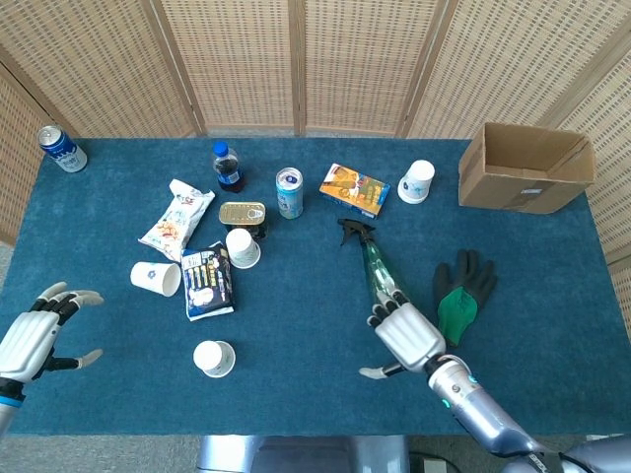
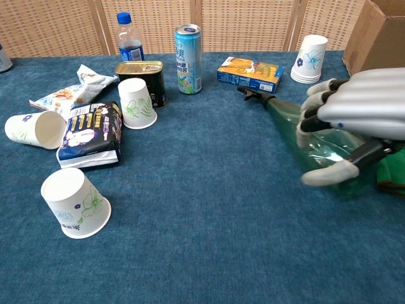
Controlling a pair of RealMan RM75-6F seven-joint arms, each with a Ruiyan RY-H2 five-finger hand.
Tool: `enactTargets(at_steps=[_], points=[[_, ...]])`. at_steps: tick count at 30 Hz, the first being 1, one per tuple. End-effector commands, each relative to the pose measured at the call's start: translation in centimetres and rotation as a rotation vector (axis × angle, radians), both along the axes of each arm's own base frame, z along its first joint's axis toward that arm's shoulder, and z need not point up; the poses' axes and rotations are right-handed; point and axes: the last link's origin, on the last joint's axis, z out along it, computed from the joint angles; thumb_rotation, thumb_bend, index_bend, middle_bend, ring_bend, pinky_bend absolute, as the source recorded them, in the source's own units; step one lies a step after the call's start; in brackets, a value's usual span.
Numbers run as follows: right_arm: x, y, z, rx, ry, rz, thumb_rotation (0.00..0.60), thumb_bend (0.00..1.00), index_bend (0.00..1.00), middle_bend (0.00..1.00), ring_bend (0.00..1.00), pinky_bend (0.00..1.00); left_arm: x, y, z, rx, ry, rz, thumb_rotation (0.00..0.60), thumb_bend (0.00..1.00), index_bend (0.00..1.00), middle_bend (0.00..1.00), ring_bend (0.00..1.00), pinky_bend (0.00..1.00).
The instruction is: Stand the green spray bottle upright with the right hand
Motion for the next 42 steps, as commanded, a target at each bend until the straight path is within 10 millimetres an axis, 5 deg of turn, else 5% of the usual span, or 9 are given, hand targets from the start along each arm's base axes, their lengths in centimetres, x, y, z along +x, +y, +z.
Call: enactTargets(at_steps=[1,18,28,42], points=[[-1.0,0.0,0.9,-0.037,0.019,-0.004,0.000,0.07,0.28,0.24,0.10,0.04,0.4,0.1,0.0,-0.001,0.002,-0.011,0.595,0.18,0.27,0.27,0.23,0.09],[-3.4,2.3,2.4,-0.049,-0.024,-0.051,0.000,0.07,0.28,0.24,0.11,0.04,1.6,-0.1,0.0,-0.008,0.009,-0.037,0.593,0.18,0.27,0.27,0.22,0.08],[-3.6,4.1,1.4,-0.022,-0.033,-0.039,0.000,0.07,0.28,0.24,0.11,0.04,1.6,-0.1,0.0,-0.013,0.006,-0.046,0.596,0.18,0.27,0.27,0.23,0.09],[-3.6,3.5,3.6,-0.118,-0.019,-0.031,0.000,0.07,0.27,0.24,0.11,0.04,1.5,-0.1,0.0,-0.006,-0.002,-0.044,0.595,0.18,0.27,0.27,0.22,0.06]])
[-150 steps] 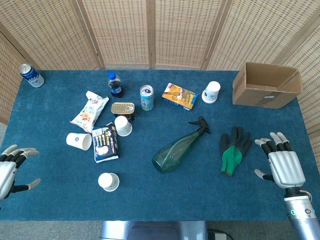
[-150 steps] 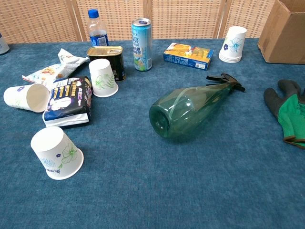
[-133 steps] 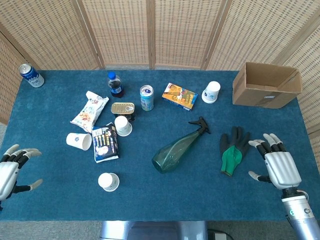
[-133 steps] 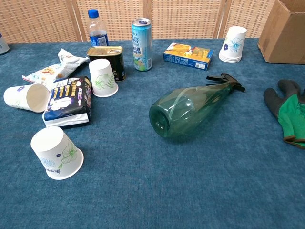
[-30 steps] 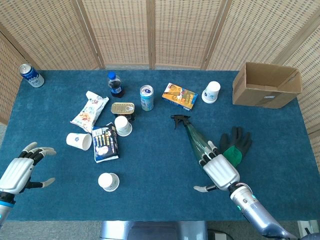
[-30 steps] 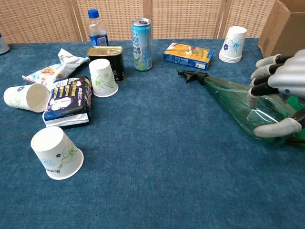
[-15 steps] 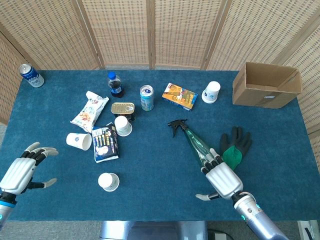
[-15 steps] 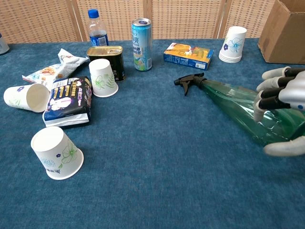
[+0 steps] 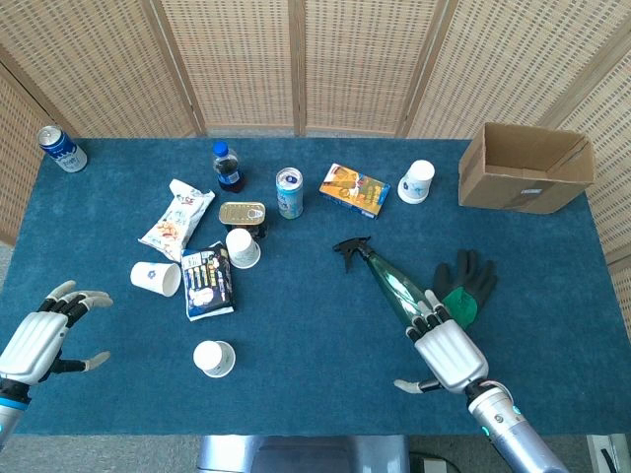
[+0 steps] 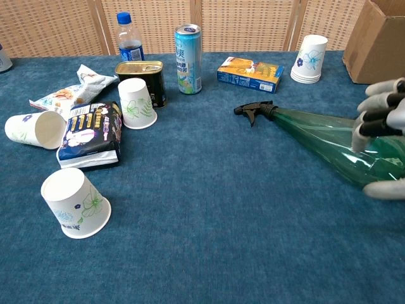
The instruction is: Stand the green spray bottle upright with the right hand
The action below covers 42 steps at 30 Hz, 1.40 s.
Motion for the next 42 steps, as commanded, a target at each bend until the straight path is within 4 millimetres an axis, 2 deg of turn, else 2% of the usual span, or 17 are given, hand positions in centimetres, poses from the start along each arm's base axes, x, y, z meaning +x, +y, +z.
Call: enactTargets(at_steps=[1,7,16,22,30,34,42], points=[[0.6,-0.3,1.0,-0.031,-0.013,0.021,0.000,0.07,0.27,0.24,0.11,0.04,0.0,0.1,0.0,0.004,0.000,-0.002,0.596,0.18,0.27,0.27,0.22,0.08],[1.2,-0.3,2.2,-0.064,-0.037,0.026,0.000,0.07,0.27,0.24,0.11,0.04,-0.1,0.0,0.1,0.003,-0.002,0.000,0.597,0.18,0.27,0.27,0.22,0.08],[2.2,-0.5,2.2,-0.057,-0.096,-0.007,0.000,0.07,0.27,0.24,0.11,0.05,-0.1,-0.1,0.3,0.004,-0.006,-0.012,0.597,0.18,0.26,0.27,0.22,0.07],[1.0,1.4,1.1,-0.005,-0.071,-0.058,0.000,0.07,0.27,0.24,0.12,0.05,-0.2,0.3,0.9,0.023,0.001,-0.025,0.597,0.18,0.26,0.27,0.22,0.07],[0.1,3.5,-0.1,0.030,-0.044,-0.065,0.000,0.07,0.27,0.24,0.12,0.05,0.1,0.6,0.7,0.011,-0.005,-0.040,0.597,0.18,0.26,0.27,0.22,0.06],[-0.8,3.8,-0.5,0.032,-0.027,-0.085,0.000,0.08,0.27,0.24,0.12,0.05,0.0,0.5,0.6,0.009,-0.004,-0.040,0.596,0.18,0.26,0.27,0.22,0.03],[-2.6,2.9,-0.8,-0.010,0.031,-0.052,0.000,0.07,0.27,0.24,0.12,0.05,0.1,0.3,0.7,0.013,-0.002,-0.042,0.595,0.18,0.26,0.27,0.22,0.07]])
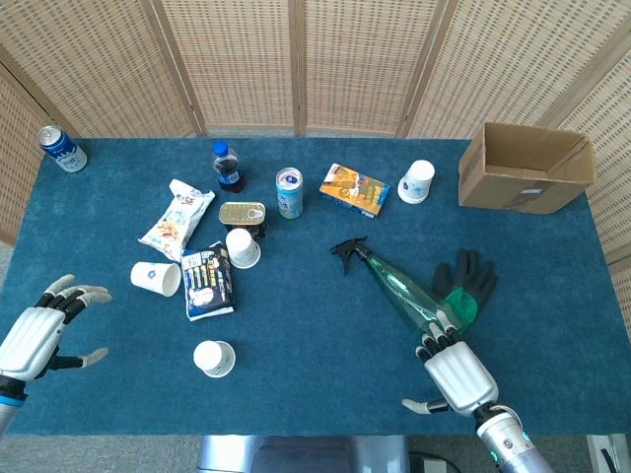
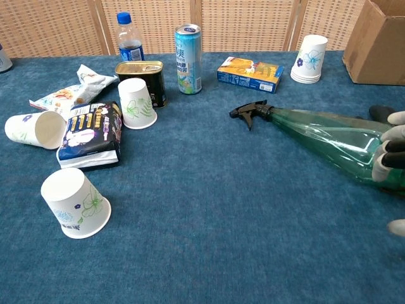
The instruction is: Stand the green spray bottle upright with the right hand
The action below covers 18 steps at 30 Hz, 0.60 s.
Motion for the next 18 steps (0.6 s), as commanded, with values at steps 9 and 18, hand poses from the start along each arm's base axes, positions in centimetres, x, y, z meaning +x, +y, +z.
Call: enactTargets(at_steps=[9,18], points=[[-1.0,-1.8,0.7,-0.082,0.050,0.063,0.000,0.07,0.27,0.24,0.12,0.05,0.2,-0.4,0.2,0.010,0.004,0.001,0.594,0.18,0.26,0.27,0.22,0.05],[-1.1,-3.1,1.5,-0.127,0.053,0.060,0.000,0.07,0.27,0.24,0.12,0.05,0.4,-0.3,-0.1,0.001,0.001,-0.004,0.594,0.18,0.26,0.27,0.22,0.06]])
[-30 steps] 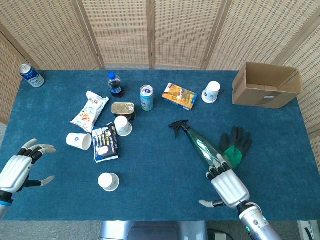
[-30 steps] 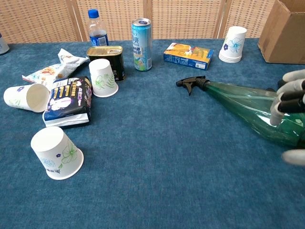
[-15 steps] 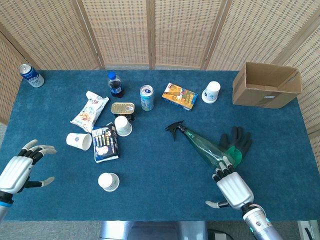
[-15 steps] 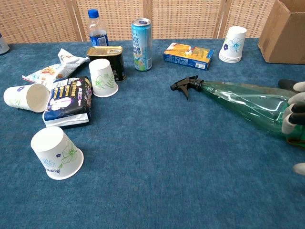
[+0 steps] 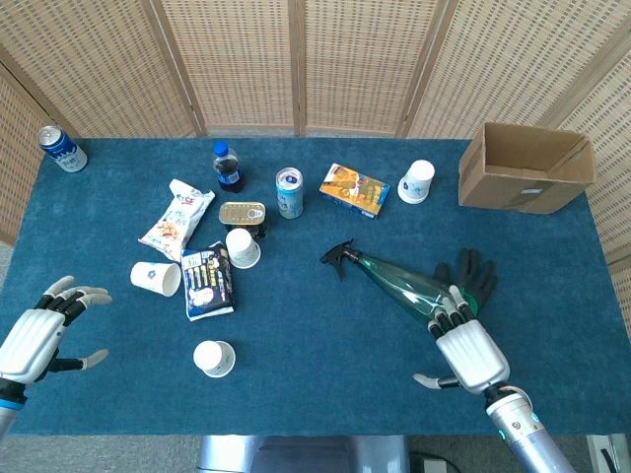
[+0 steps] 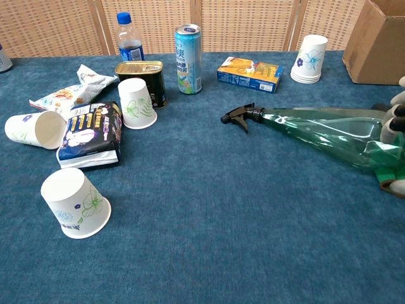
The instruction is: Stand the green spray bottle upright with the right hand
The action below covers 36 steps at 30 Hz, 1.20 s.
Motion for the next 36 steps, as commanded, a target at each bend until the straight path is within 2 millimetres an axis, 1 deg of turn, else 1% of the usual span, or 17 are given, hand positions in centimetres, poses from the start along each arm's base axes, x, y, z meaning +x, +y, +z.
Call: enactTargets(at_steps=[1,3,6,9,12,15,18,21,22,25,28,30,33,36], points=[[0.1,-0.2,0.4,-0.007,-0.021,-0.014,0.000,0.07,0.27,0.24,0.12,0.05,-0.1,-0.1,0.1,0.004,-0.002,0.005,0.595,0.18,0.26,0.27,0.22,0.06],[0.6,0.1,0.7,-0.008,-0.044,-0.014,0.000,0.07,0.27,0.24,0.12,0.05,-0.2,-0.1,0.2,0.008,-0.002,0.010,0.597,0.18,0.26,0.27,0.22,0.06],[2.2,1.0,1.4,0.005,-0.125,-0.008,0.000,0.07,0.27,0.24,0.12,0.05,-0.4,0.0,0.1,0.008,-0.004,0.013,0.594,0.18,0.26,0.27,0.22,0.06],[3.9,1.2,1.9,0.033,-0.243,-0.028,0.000,0.08,0.26,0.23,0.12,0.05,-0.3,0.0,-0.1,0.001,-0.007,0.008,0.596,0.18,0.26,0.27,0.22,0.06],[5.5,0.2,2.5,0.029,-0.306,0.000,0.000,0.08,0.26,0.23,0.12,0.05,-0.3,0.1,-0.2,-0.002,-0.013,0.002,0.598,0.18,0.26,0.27,0.22,0.06],[6.4,-0.9,2.4,0.025,-0.334,0.007,0.000,0.09,0.24,0.22,0.12,0.05,-0.3,0.1,0.1,0.007,-0.015,-0.001,0.595,0.18,0.26,0.27,0.22,0.06],[7.3,-2.5,1.5,0.025,-0.357,-0.010,0.000,0.11,0.21,0.21,0.12,0.05,-0.5,0.0,0.5,0.021,-0.015,-0.004,0.594,0.18,0.26,0.27,0.22,0.06],[8.1,-4.1,0.3,0.024,-0.365,-0.033,0.000,0.13,0.18,0.20,0.11,0.05,-0.6,-0.2,0.9,0.033,-0.016,-0.009,0.596,0.18,0.26,0.27,0.22,0.07],[8.7,-5.3,-0.7,0.022,-0.365,-0.040,0.001,0.13,0.16,0.20,0.11,0.05,-0.8,-0.5,1.2,0.044,-0.011,-0.009,0.597,0.18,0.26,0.27,0.22,0.07],[9.5,-6.6,-2.0,0.009,-0.357,-0.063,0.004,0.14,0.11,0.18,0.10,0.05,-0.9,-0.7,1.5,0.050,-0.013,-0.011,0.596,0.18,0.26,0.27,0.22,0.07],[10.2,-7.6,-3.2,0.000,-0.338,-0.068,0.044,0.15,0.05,0.17,0.08,0.05,-1.1,-0.7,1.6,0.052,-0.014,-0.008,0.594,0.18,0.26,0.27,0.22,0.07],[10.7,-8.3,-4.1,-0.011,-0.325,-0.072,0.084,0.16,0.01,0.15,0.06,0.05,-1.3,-0.8,1.6,0.051,-0.016,-0.005,0.594,0.18,0.26,0.27,0.22,0.07],[11.3,-9.2,-5.1,-0.030,-0.313,-0.079,0.133,0.18,0.00,0.13,0.03,0.05,-1.6,-0.8,1.7,0.052,-0.015,0.001,0.594,0.18,0.26,0.27,0.22,0.07],[11.5,-10.2,-5.7,-0.064,-0.284,-0.083,0.142,0.18,0.00,0.08,0.00,0.04,-1.8,-0.7,1.7,0.054,-0.015,0.006,0.595,0.18,0.26,0.27,0.22,0.07]])
